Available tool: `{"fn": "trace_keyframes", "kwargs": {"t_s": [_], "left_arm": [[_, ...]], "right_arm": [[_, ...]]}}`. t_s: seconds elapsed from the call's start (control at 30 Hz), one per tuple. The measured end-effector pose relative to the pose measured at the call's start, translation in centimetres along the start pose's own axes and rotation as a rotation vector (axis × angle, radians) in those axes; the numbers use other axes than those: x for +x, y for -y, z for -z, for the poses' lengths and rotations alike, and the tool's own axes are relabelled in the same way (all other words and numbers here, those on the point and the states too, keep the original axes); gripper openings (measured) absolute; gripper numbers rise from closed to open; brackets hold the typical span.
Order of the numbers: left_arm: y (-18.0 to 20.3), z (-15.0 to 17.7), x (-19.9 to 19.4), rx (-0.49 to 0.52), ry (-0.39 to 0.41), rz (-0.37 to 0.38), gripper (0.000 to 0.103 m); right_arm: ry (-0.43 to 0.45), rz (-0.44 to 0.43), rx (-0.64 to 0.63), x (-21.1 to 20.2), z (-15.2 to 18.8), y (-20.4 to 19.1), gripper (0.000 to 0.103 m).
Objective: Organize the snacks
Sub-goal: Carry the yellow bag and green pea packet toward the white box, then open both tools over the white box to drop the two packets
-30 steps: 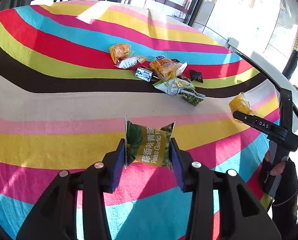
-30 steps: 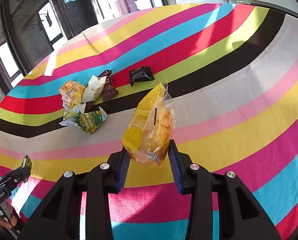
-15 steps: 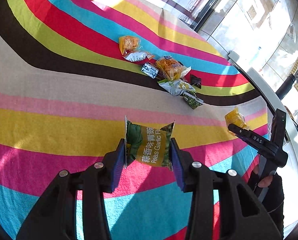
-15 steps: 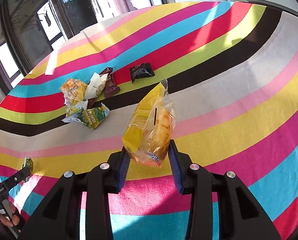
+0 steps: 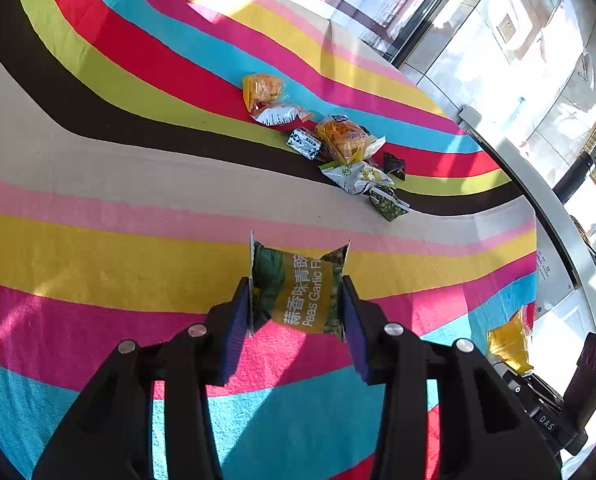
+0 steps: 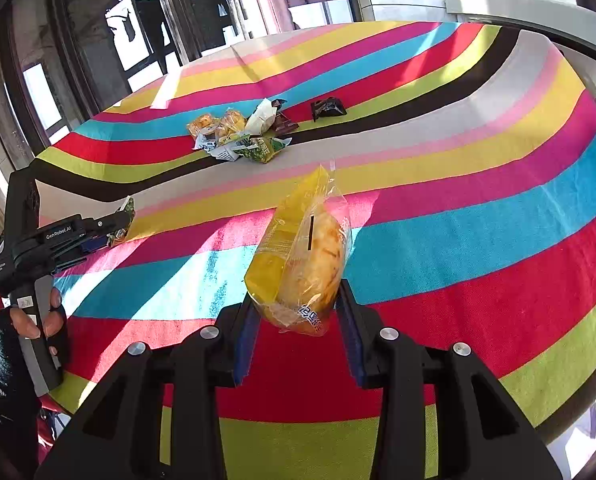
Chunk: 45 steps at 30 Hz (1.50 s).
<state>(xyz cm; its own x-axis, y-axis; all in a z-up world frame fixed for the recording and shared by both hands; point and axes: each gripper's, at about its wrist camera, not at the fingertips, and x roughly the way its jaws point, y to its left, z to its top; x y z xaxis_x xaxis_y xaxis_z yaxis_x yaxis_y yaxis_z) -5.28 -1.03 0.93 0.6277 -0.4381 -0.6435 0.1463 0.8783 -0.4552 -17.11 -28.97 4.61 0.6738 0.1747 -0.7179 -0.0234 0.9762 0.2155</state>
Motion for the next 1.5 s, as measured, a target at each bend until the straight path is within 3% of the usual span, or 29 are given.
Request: {"fn": "trace_keyframes", "kwargs": {"t_s": [0.27,0.53,0.8,1.13,1.5], "left_arm": [[0.3,0.1,-0.5,0.011,0.023,-0.01,0.043],[4.3,3.5,-2.9,0.147,0.037,-0.01,0.043],[10.3,8.1,-3.8,0.288,-0.014,0.07,0.043],[18.9,12.9,-4.2,0.463,-0.082,0.207,0.043],[26.6,19.4,-2.6,0.629,-0.256,0.373,0.043]], "right_arm": [[0.034,0.01,-0.073,-4.1,2.6,-0.9,0.037],[0.072,0.081,-0.011,-8.8,5.3,3.3,0.037],[0.071,0.142,0.115,-10.9,8.6,8.0,0.037],[0.062,0.224,0.149,-13.0,12.0,10.5,0.037],[0.032,0.322,0.191,-14.5,14.9,13.8,0.037]]}}
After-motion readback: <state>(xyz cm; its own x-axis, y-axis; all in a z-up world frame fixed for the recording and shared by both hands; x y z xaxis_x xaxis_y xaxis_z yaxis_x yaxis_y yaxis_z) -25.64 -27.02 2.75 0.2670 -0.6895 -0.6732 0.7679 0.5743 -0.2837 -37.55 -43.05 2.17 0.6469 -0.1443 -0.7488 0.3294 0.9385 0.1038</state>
